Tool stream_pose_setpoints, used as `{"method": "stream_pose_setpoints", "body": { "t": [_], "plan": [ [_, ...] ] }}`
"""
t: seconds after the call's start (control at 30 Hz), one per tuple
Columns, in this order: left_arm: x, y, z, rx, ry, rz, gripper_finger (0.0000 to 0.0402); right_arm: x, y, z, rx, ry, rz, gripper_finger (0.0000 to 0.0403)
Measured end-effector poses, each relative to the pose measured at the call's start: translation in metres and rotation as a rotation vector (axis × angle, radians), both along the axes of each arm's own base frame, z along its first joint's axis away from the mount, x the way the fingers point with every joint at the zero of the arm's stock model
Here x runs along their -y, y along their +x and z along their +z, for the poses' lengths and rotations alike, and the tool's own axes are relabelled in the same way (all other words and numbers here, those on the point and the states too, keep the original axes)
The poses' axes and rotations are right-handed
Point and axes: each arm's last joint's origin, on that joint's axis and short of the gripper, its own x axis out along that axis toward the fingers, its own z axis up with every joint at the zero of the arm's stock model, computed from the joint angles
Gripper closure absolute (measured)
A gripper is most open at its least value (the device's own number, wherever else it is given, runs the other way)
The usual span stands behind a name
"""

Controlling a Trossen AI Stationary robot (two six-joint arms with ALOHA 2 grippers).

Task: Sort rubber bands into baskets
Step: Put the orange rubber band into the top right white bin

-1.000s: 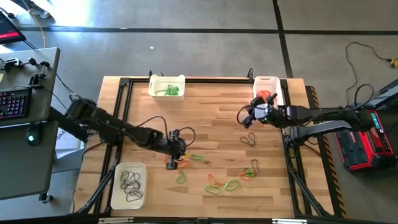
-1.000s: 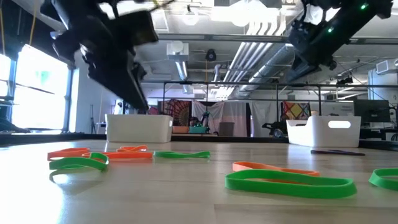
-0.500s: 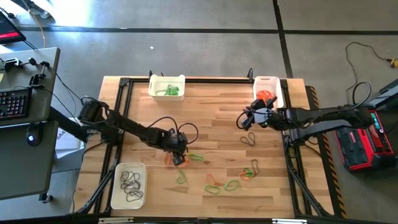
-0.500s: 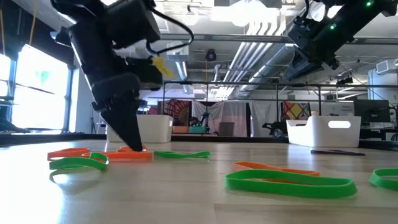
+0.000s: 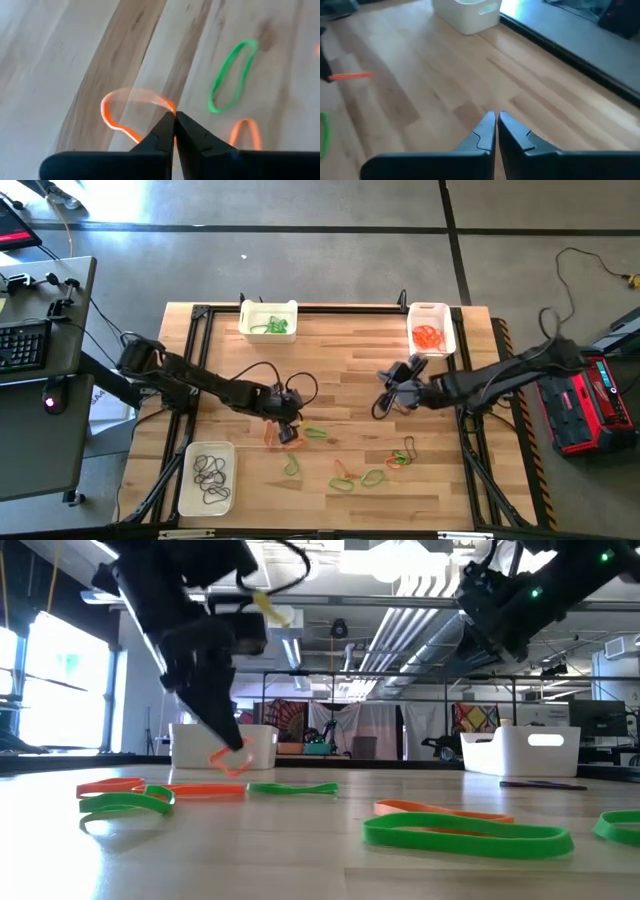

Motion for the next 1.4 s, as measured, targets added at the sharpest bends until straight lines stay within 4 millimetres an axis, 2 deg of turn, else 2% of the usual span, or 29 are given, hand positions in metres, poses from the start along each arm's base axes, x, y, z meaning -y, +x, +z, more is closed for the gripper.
{"method": "stream_pose_setpoints", "body": {
  "t": [0.17, 0.3, 0.47, 0.67, 0.83, 1.1, 1.2, 1.33, 1.4],
  "plan": [
    [0.000, -0.001, 0.018, 0.083, -0.028, -0.009, 0.0400, -0.012, 0.017, -0.022, 0.015, 0.055, 0.140, 0.0401],
    [0.002, 0.003, 0.030, 0.184, -0.079, -0.051, 0.0401, -0.017, 0.036, -0.032, 0.059, 0.087, 0.270, 0.0395],
    [0.007, 0.013, 0.042, 0.325, -0.175, -0.118, 0.0401, -0.025, 0.058, -0.037, 0.164, 0.023, 0.466, 0.0344],
    [0.010, 0.020, 0.052, 0.448, -0.237, -0.154, 0.0401, -0.039, 0.071, -0.038, 0.256, -0.149, 0.648, 0.0271],
    [0.010, 0.022, 0.056, 0.497, -0.253, -0.148, 0.0401, -0.052, 0.085, -0.036, 0.234, -0.267, 0.723, 0.0257],
    [0.011, 0.024, 0.059, 0.531, -0.270, -0.158, 0.0401, -0.061, 0.109, -0.029, 0.226, -0.349, 0.755, 0.0275],
    [0.012, 0.024, 0.060, 0.536, -0.259, -0.169, 0.0401, -0.061, 0.111, -0.029, 0.227, -0.349, 0.744, 0.0311],
    [0.013, 0.023, 0.059, 0.537, -0.229, -0.200, 0.0399, -0.060, 0.112, -0.028, 0.225, -0.362, 0.695, 0.0388],
    [0.014, 0.024, 0.060, 0.542, -0.209, -0.209, 0.0394, -0.060, 0.111, -0.028, 0.223, -0.356, 0.689, 0.0392]
  ]
}}
